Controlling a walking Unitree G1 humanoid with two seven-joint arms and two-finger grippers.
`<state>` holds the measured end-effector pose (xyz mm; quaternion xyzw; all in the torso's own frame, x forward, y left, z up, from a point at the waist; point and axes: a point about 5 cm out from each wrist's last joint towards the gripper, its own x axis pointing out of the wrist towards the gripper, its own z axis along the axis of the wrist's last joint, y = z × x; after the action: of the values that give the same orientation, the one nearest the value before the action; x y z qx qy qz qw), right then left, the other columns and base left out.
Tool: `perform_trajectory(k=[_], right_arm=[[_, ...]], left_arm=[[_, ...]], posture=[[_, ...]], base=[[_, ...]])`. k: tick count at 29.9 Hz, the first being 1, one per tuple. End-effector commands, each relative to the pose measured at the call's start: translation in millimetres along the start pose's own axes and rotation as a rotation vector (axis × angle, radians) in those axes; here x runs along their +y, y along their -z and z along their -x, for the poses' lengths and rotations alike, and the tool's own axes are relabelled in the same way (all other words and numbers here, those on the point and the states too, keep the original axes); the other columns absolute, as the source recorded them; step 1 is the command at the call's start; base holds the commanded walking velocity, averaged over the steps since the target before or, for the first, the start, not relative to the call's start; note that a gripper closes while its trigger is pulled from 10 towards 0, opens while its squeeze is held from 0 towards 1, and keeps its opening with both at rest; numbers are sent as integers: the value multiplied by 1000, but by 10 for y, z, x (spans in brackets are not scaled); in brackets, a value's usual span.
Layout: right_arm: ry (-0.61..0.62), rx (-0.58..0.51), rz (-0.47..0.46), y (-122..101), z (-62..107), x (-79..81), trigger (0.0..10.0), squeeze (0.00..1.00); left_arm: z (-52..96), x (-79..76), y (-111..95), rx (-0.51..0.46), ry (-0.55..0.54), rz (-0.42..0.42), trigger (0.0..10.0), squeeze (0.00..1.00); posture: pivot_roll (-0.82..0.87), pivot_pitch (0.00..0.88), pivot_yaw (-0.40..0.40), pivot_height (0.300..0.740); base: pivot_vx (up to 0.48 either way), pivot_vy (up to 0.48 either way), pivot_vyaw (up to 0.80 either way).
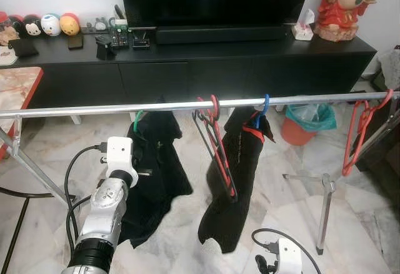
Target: Hang hanger
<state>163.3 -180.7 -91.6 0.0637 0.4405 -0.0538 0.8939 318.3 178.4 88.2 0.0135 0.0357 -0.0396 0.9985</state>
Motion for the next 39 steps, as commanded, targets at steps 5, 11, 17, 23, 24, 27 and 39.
perform_trajectory(k=[5,11,17,23,24,27,39], right_arm=[[5,-3,-18,-4,1,-19,10000,0],[7,-6,-13,-8,1,-20,10000,0],[5,-7,-16,-9,1,-18,10000,0],[1,-7,-16,-9,0,-13,10000,0],[1,-7,-17,-10,0,-13,10000,0],[1,-8,-17,-11,0,-12,10000,0],[-3,-12,-20,-16,0,-9,10000,0]], left_arm=[[-10,-10,-48,-20,6,-9,10000,0],[-5,-15,-45,-20,10,-11,10000,0],[6,-21,-54,-27,19,-12,10000,0],[37,-36,-36,-14,58,-14,10000,0],[42,-41,-32,-12,63,-15,10000,0],[48,-52,-28,-9,73,-12,10000,0],[7,-228,-101,12,256,-42,10000,0]], posture=[[32,0,-35,728],[32,0,-35,728],[33,0,-35,728],[34,0,-35,728],[35,0,-36,728],[35,0,-37,728],[34,0,-31,728]], base=[[275,0,-270],[281,0,-381],[232,0,0],[0,0,0],[0,0,0],[0,0,0],[0,0,0]])
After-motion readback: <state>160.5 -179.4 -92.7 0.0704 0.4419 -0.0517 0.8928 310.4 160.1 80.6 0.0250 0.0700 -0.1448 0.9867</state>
